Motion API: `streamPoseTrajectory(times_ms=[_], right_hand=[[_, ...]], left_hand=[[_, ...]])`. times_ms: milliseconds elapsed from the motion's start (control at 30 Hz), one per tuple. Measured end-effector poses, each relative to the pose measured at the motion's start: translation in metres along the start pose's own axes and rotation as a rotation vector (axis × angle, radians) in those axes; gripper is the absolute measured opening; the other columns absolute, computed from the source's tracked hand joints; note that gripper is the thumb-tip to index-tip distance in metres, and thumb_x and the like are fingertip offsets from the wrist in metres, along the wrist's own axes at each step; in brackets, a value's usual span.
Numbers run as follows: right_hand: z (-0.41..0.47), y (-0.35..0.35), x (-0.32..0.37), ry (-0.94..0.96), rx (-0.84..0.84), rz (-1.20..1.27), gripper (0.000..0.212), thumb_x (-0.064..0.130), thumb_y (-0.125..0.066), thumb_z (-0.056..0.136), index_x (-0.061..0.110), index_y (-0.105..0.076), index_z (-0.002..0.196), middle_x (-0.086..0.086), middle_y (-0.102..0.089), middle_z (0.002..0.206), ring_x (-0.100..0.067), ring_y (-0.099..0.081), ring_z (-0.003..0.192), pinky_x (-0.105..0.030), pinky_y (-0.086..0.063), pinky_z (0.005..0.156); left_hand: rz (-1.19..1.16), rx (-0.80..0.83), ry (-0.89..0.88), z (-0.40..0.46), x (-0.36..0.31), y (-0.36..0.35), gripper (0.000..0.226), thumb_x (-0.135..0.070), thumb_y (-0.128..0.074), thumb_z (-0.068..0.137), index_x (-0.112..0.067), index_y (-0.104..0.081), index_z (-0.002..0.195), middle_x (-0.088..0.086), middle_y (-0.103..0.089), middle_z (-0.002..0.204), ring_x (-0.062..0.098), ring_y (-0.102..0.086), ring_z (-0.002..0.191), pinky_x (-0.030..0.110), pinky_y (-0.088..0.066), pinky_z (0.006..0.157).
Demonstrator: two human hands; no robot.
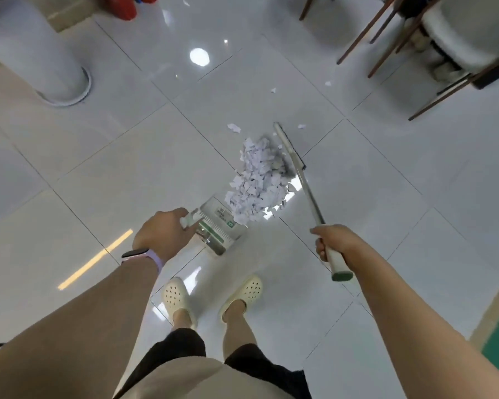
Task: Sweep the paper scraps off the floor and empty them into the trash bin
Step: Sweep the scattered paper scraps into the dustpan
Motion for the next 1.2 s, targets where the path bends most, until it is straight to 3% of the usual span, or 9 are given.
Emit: streamPoseTrajectory(times_ms=[133, 300, 433, 567, 667, 800, 967, 1100, 1200], right_hand=[[0.060, -0.015, 0.023, -0.021, -0.080, -0.184, 0.032, 0.035, -0.050, 0.102, 0.004, -0.050, 0.109, -0.008, -0.060, 0.066, -0.015, -0.053, 0.044, -0.023, -0.048, 0.042], [0.096, -0.036, -0.010, -0.129, -0.123, -0.409, 0.026, 0.013, -0.047, 0.101, 0.002, -0.043, 0.123, -0.018, -0.071, 0.085, -0.021, -0.059, 0.055, -0.030, -0.051, 0.050], [0.094, -0.048, -0.066, -0.195, -0.174, -0.492, 0.025, 0.013, -0.041, 0.095, 0.004, -0.050, 0.116, -0.012, -0.061, 0.075, -0.019, -0.051, 0.052, -0.026, -0.046, 0.046], [0.071, -0.065, -0.112, -0.257, -0.076, -0.478, 0.023, 0.026, -0.044, 0.101, 0.005, -0.048, 0.111, -0.013, -0.062, 0.074, -0.017, -0.049, 0.048, -0.028, -0.048, 0.048], [0.050, -0.073, -0.136, -0.271, -0.019, -0.528, 0.020, 0.020, -0.045, 0.099, 0.003, -0.047, 0.109, -0.015, -0.063, 0.075, -0.019, -0.050, 0.048, -0.029, -0.049, 0.049], [0.028, -0.091, -0.157, -0.304, 0.045, -0.541, 0.013, 0.015, -0.047, 0.097, 0.003, -0.048, 0.102, -0.014, -0.061, 0.071, -0.021, -0.051, 0.053, -0.031, -0.050, 0.053], [0.012, -0.108, -0.172, -0.295, 0.066, -0.668, 0.022, 0.017, -0.045, 0.095, 0.005, -0.046, 0.114, -0.013, -0.066, 0.073, -0.023, -0.057, 0.057, -0.036, -0.057, 0.060], [-0.005, -0.115, -0.181, -0.322, 0.087, -0.745, 0.037, 0.017, -0.045, 0.091, 0.006, -0.044, 0.126, -0.011, -0.069, 0.073, -0.022, -0.060, 0.056, -0.037, -0.059, 0.064], [-0.028, -0.119, -0.181, -0.336, 0.143, -0.707, 0.036, 0.017, -0.047, 0.093, 0.005, -0.043, 0.127, -0.009, -0.066, 0.071, -0.019, -0.057, 0.051, -0.033, -0.057, 0.057]], left_hand=[[0.064, -0.026, 0.025, 0.002, -0.003, -0.001, 0.036, -0.060, -0.049, 0.091, -0.028, -0.065, 0.096, 0.004, -0.065, 0.082, 0.032, -0.062, 0.076, 0.033, -0.054, 0.067], [0.057, -0.075, 0.034, -0.009, 0.005, -0.003, 0.035, -0.060, -0.053, 0.090, -0.030, -0.066, 0.106, 0.004, -0.061, 0.079, 0.033, -0.061, 0.075, 0.033, -0.055, 0.067], [0.070, -0.112, -0.004, -0.028, 0.011, -0.013, 0.037, -0.060, -0.051, 0.093, -0.030, -0.067, 0.108, 0.000, -0.048, 0.068, 0.030, -0.051, 0.066, 0.029, -0.045, 0.061], [0.069, -0.132, -0.010, -0.038, 0.027, -0.015, 0.039, -0.060, -0.051, 0.093, -0.030, -0.068, 0.110, 0.003, -0.057, 0.071, 0.028, -0.052, 0.066, 0.029, -0.044, 0.059], [0.055, -0.128, -0.043, -0.037, 0.025, -0.013, 0.040, -0.059, -0.053, 0.093, -0.028, -0.068, 0.113, 0.009, -0.067, 0.083, 0.031, -0.053, 0.068, 0.031, -0.047, 0.062], [0.007, -0.102, -0.050, -0.024, 0.017, -0.006, 0.036, -0.054, -0.055, 0.093, -0.028, -0.069, 0.113, -0.002, -0.051, 0.070, 0.030, -0.054, 0.070, 0.029, -0.043, 0.061], [0.019, -0.086, -0.085, -0.011, 0.003, -0.002, 0.041, -0.050, -0.056, 0.094, -0.029, -0.065, 0.127, 0.008, -0.068, 0.103, 0.035, -0.065, 0.091, 0.030, -0.044, 0.066], [-0.009, -0.087, -0.086, -0.004, 0.009, -0.009, 0.040, -0.052, -0.057, 0.092, -0.028, -0.066, 0.123, 0.005, -0.070, 0.099, 0.031, -0.064, 0.084, 0.029, -0.044, 0.064], [-0.016, -0.099, -0.102, -0.004, 0.011, -0.010, 0.036, -0.051, -0.058, 0.091, -0.026, -0.068, 0.114, 0.004, -0.068, 0.092, 0.030, -0.058, 0.077, 0.030, -0.046, 0.065]])
Point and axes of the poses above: each hand's wrist, its own z-axis towards the middle knuckle, its own y-axis out of the back of the hand, x = y × z, the point moved 7 cm from there along z, towards the middle knuckle
